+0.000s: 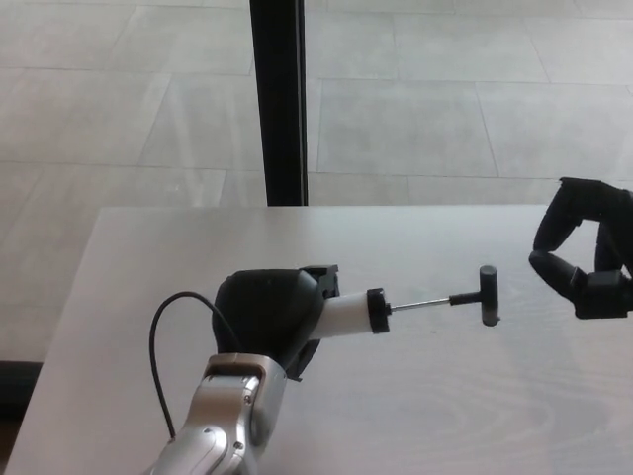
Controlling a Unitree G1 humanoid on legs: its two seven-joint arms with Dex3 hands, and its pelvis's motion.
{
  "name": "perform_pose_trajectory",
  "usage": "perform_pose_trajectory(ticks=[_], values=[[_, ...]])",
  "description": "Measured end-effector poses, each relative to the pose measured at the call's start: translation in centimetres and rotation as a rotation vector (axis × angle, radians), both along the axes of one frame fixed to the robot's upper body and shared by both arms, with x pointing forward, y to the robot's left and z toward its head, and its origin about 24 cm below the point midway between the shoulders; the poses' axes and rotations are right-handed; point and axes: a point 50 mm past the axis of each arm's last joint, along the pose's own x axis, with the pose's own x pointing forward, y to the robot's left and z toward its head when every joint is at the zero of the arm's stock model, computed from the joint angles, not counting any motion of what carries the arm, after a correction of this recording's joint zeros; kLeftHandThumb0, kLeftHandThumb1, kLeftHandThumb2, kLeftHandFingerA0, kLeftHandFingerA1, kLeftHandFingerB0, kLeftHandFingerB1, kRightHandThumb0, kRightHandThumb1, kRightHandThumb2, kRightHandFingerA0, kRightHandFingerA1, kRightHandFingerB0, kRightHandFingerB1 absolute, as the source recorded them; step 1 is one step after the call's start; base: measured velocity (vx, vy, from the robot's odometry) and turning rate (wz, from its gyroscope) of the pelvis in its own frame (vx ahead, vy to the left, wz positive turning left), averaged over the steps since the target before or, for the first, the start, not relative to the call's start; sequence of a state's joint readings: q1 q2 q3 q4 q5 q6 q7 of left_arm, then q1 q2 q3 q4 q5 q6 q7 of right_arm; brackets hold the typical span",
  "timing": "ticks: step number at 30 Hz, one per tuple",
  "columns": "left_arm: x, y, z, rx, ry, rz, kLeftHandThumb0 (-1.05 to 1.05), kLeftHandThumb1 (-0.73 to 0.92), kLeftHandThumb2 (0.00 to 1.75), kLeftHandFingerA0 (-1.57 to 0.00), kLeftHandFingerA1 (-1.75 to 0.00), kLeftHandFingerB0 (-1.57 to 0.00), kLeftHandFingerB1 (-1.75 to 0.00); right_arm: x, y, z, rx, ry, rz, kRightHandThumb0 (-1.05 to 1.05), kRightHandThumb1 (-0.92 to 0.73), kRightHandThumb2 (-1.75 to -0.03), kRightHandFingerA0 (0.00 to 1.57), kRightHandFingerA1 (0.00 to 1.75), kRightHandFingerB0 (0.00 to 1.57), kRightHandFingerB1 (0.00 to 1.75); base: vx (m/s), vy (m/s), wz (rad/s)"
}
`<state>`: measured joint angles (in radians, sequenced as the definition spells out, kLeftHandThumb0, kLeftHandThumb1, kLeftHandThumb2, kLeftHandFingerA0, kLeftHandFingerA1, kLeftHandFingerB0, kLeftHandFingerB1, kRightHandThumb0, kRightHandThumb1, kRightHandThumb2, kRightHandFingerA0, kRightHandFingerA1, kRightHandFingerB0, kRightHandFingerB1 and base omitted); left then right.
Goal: The robot uses its left hand to lift the air pump kept on the middle of the desk and use the right hand to pull out the handle
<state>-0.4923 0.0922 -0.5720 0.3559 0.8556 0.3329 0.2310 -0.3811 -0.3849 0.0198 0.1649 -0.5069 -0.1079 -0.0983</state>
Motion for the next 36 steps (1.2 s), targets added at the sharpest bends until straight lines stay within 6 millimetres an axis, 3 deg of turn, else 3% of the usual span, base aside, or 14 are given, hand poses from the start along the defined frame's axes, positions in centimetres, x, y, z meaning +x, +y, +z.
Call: perform_pose_trajectory(ticks=[8, 15, 16, 17, 18, 19, 20, 21, 23, 24, 25, 27, 30, 36], values=[[0.1, 1.6, -0.3, 0.051, -0.013, 0.016, -0.23, 0.58, 1.11, -0.98, -1.75, -0.78, -1.50, -0.5, -2.0, 0.4, 0.020, -0.005, -0.052, -0.16, -0.50, -1.14, 0.88, 1.75, 0.73, 1.53, 0.00, 0.000, 0.00], [-0.2, 2.5, -0.7, 0.048, -0.003, 0.030, -0.21, 0.58, 1.05, -0.95, -1.75, -0.69, -1.60, -0.7, -2.7, 0.3, 0.026, 0.003, -0.066, -0.12, -0.51, -1.13, 0.92, 1.72, 0.72, 1.48, 0.00, 0.000, 0.00], [-0.1, 2.5, -0.7, 0.043, -0.004, 0.030, -0.31, 0.54, 1.13, -1.22, -1.40, -0.93, -1.22, -0.7, -2.7, 0.3, 0.028, 0.006, -0.066, -0.13, -0.52, -1.14, 0.93, 1.72, 0.74, 1.47, 0.00, 0.000, 0.00], [-0.1, 2.5, -0.7, 0.041, -0.004, 0.031, -0.31, 0.54, 1.13, -1.22, -1.40, -0.93, -1.22, -0.7, -2.7, 0.2, 0.028, 0.007, -0.065, -0.13, -0.52, -1.14, 0.93, 1.72, 0.74, 1.47, 0.00, 0.000, 0.00], [-0.1, 2.5, -0.6, 0.039, -0.005, 0.031, -0.30, 0.53, 1.14, -1.22, -1.41, -0.94, -1.24, -0.7, -2.7, 0.1, 0.028, 0.009, -0.064, -0.13, -0.53, -1.11, 0.93, 1.71, 0.74, 1.45, 0.00, 0.000, 0.00], [-0.1, 2.4, -0.6, 0.035, -0.005, 0.031, -0.20, 0.54, 1.11, -0.92, -1.75, -0.68, -1.61, -0.7, -2.7, 0.0, 0.028, 0.013, -0.062, -0.14, -0.54, -1.05, 0.95, 1.70, 0.76, 1.43, 0.00, 0.000, 0.00], [-0.1, 2.3, -0.6, 0.030, -0.005, 0.031, -0.19, 0.55, 1.09, -0.92, -1.75, -0.67, -1.62, -0.7, -2.6, 0.0, 0.029, 0.015, -0.059, -0.14, -0.56, -1.00, 0.95, 1.73, 0.74, 1.44, 0.00, 0.000, 0.00], [-0.1, 2.2, -0.5, 0.022, -0.007, 0.031, -0.21, 0.58, 1.05, -0.91, -1.75, -0.67, -1.59, -0.7, -2.5, -0.1, 0.030, 0.020, -0.054, -0.19, -0.61, -0.98, 0.86, 1.70, 0.73, 1.37, 0.00, 0.000, 0.00], [0.0, 1.7, -0.2, 0.003, -0.013, 0.026, -0.20, 0.57, 1.06, -0.92, -1.75, -0.68, -1.58, -0.6, -2.2, -0.3, 0.035, 0.034, -0.039, -0.23, -0.70, -0.81, 0.84, 1.63, 0.81, 0.80, 0.00, 0.000, 0.00], [0.1, 1.3, 0.1, -0.013, -0.018, 0.021, -0.29, 0.55, 1.13, -1.19, -1.40, -0.92, -1.23, -0.6, -1.8, -0.5, 0.037, 0.049, -0.026, -0.22, -0.74, -0.72, 0.85, 1.63, 0.77, 0.62, 0.00, 0.000, 0.00], [0.2, 0.9, 0.5, -0.031, -0.027, 0.015, -0.16, 0.56, 1.08, -0.92, -1.75, -0.68, -1.60, -0.5, -1.5, -0.7, 0.039, 0.067, -0.012, -0.24, -0.76, -0.67, 0.84, 1.64, 0.72, 0.51, 0.00, 0.000, 0.00], [0.4, 0.2, 1.2, -0.062, -0.042, 0.004, -0.16, 0.56, 1.08, -0.92, -1.75, -0.68, -1.60, -0.5, -0.9, -1.0, 0.043, 0.095, 0.012, -0.24, -0.76, -0.67, 0.84, 1.64, 0.72, 0.51, 0.00, 0.000, 0.00], [0.5, -0.3, 1.9, -0.097, -0.057, -0.002, -0.18, 0.59, 1.05, -0.93, -1.75, -0.70, -1.61, -0.4, -0.2, -1.3, 0.042, 0.133, 0.047, -0.40, -0.72, -0.66, 0.96, 1.51, 0.50, 0.42, 0.00, 0.000, 0.00], [0.7, -1.3, 2.7, -0.137, -0.070, -0.017, -0.18, 0.57, 1.06, -0.92, -1.75, -0.70, -1.59, -0.3, 1.6, -2.0, 0.028, 0.222, 0.136, -0.48, -0.64, -0.64, 0.96, 1.60, 0.46, 0.42, 0.00, 0.000, 0.00]])
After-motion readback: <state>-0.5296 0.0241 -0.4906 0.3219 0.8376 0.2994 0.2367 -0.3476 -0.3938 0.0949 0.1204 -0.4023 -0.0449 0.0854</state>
